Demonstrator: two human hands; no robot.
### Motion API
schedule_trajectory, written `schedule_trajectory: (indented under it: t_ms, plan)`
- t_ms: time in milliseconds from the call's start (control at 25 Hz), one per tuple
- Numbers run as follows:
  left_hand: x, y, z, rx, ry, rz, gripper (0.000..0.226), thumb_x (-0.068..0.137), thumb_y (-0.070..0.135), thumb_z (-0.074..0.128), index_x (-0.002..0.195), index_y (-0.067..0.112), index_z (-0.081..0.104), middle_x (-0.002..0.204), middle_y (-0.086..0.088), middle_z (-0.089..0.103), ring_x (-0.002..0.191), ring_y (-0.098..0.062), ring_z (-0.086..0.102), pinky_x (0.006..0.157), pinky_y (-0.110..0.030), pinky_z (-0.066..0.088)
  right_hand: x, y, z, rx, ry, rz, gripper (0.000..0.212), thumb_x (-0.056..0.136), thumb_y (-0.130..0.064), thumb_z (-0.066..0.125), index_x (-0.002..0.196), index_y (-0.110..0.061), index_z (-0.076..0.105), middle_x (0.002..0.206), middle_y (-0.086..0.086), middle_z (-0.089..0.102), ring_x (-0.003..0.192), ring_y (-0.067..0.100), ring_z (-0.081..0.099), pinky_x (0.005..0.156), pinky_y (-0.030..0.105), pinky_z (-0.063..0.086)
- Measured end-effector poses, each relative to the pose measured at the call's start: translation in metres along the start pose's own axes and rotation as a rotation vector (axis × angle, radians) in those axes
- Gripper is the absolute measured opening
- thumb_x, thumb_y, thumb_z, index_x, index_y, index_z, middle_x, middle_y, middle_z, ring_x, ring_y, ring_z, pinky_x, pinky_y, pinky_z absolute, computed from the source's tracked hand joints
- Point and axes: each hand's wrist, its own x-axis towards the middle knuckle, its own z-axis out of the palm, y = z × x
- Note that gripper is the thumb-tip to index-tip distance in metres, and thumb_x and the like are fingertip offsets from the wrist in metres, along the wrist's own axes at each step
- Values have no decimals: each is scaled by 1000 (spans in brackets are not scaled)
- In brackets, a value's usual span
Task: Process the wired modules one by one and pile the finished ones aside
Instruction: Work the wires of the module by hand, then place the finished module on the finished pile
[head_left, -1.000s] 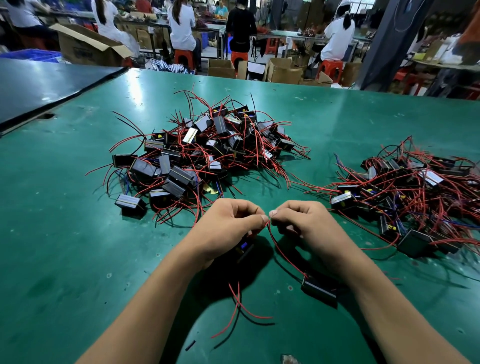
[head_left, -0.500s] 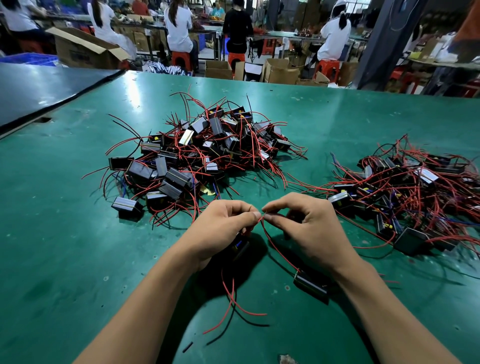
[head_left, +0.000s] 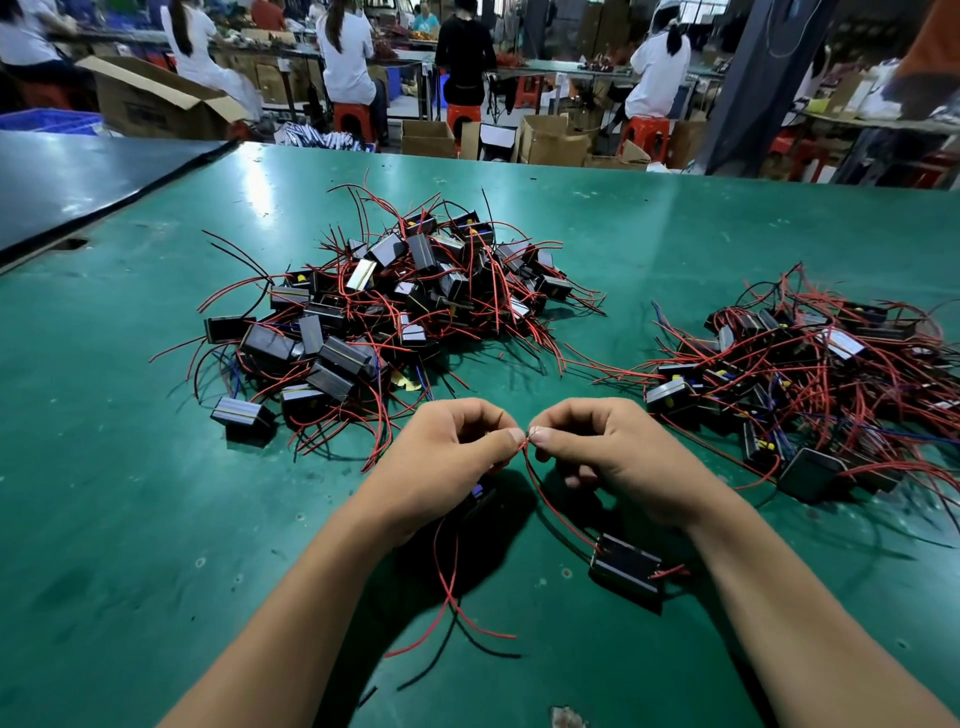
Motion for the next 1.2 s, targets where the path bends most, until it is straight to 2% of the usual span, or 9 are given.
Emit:
schedule_trajectory:
  t_ms: [80,240,400,520,560,640,760,920,1200]
  plan:
    - [1,-2,5,7,52,29,10,91,16,67,83,12,70,65,1,65,57,-9,54,56,-18,44,2,2,0,103,23,75,8,80,-26,76,79,-18,74,72,-5,67,49,5,52,51,18,39]
    - [4,-7,6,67,159,67,7,92,21,66,93,19,73,85,0,76,77,-7,68,76,-23,52,6,3,-6,218,262,121,7,86,-19,75,79,-17,74,73,-4,68,47,4,51,40,16,39]
    - [2,-7,8,138,116,62,12,93,23,65,101,21,73,89,8,76,85,-6,70,80,-17,52,7,2,-20,297,470,113,6,87,-14,74,82,-16,71,70,-3,65,46,5,50,40,18,38]
    - [1,-6,12,151,24,47,15,96,21,60,105,19,73,94,5,76,93,-14,71,91,-31,54,6,4,-27,-79,809,-11,5,90,-17,71,93,-21,69,88,0,63,67,12,56,66,30,49]
    - [0,-6,14,143,-17,41,17,98,20,58,106,19,73,96,4,76,95,-16,71,93,-35,54,5,4,-25,-273,929,-97,10,90,-18,70,99,-23,67,99,0,60,73,14,55,77,32,49]
    - [-1,-6,19,129,-82,35,19,100,17,55,108,18,72,98,3,76,97,-17,70,96,-38,53,0,-2,-11,-492,1036,-359,20,91,-18,66,110,-24,65,109,-1,50,74,12,51,83,28,47]
    - [0,-6,21,156,-46,91,19,99,11,55,103,16,72,97,3,76,95,-12,69,94,-32,52,-4,-6,17,-718,882,-583,19,92,-19,62,110,-20,68,108,0,52,85,14,54,83,30,46]
    - [7,-9,10,149,218,67,17,94,9,61,102,17,72,95,3,75,94,-12,69,90,-31,54,-4,6,34,-1006,508,-183,21,97,-37,56,110,-27,68,111,-6,50,91,25,63,76,36,49]
    - [6,-10,5,171,243,-27,10,91,18,65,92,23,74,79,9,74,75,-4,67,78,-23,54,4,17,10,-1073,510,-172,14,90,-38,60,95,-28,68,103,-7,50,84,25,63,71,34,50]
